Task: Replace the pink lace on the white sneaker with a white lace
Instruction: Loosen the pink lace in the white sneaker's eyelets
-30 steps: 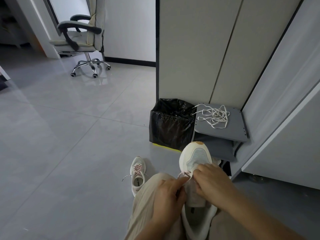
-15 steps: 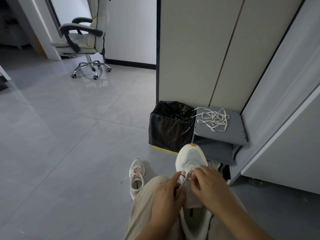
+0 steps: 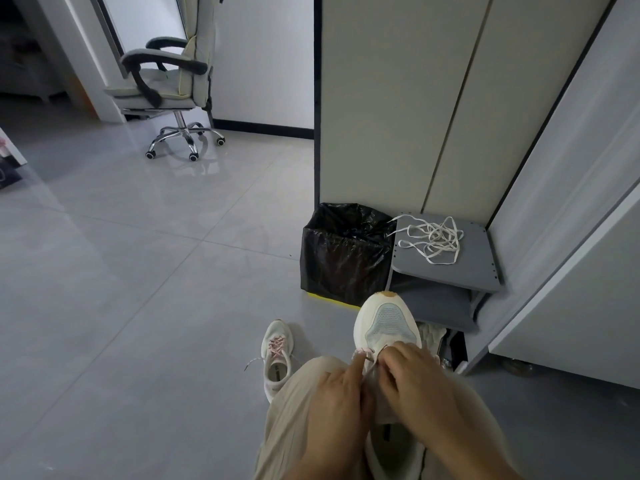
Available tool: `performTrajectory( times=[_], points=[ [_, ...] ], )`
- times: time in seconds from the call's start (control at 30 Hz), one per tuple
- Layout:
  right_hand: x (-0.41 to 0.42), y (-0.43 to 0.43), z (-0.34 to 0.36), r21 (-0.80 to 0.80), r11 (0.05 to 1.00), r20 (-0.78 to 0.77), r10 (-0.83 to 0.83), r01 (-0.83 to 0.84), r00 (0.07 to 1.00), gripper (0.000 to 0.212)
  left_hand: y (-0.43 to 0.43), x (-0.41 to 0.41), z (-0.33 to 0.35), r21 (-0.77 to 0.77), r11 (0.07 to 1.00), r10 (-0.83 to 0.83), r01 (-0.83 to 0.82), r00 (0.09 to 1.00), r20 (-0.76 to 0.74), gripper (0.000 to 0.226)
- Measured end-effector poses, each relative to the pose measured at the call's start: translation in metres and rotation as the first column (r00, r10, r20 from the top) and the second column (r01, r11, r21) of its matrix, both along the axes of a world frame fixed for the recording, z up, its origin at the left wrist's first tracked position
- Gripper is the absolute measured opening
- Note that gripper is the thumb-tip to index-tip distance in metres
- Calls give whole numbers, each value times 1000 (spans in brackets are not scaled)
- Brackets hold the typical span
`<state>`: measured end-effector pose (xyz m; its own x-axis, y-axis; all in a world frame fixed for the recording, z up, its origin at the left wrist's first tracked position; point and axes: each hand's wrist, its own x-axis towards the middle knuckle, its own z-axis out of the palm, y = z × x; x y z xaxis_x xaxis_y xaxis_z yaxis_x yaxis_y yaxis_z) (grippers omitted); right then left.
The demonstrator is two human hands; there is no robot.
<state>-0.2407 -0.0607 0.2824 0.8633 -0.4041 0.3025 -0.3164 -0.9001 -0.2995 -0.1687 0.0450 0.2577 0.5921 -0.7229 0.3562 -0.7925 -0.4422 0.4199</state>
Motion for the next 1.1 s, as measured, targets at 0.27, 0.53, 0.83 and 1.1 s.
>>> performTrajectory(
  times=[0.27, 0.53, 0.83, 1.1],
  points=[
    [-13, -22, 22, 295, 951, -280, 174, -88, 944, 22, 4, 0, 5, -19, 992, -129, 128, 988, -88, 34],
    [-31, -68, 23, 227, 948, -126, -197, 222, 972, 20, 7, -2, 11, -62, 997, -54, 44, 984, -167, 28],
    [-6, -32, 5, 354, 901, -140, -213, 250, 967, 20, 9, 0, 15, -29, 999, -44, 38, 971, -237, 36],
    [-29, -34, 11, 227, 921, -194, -275, 316, 942, 22, 11, 6, 16, -69, 997, -57, 46, 985, -161, 35]
  ],
)
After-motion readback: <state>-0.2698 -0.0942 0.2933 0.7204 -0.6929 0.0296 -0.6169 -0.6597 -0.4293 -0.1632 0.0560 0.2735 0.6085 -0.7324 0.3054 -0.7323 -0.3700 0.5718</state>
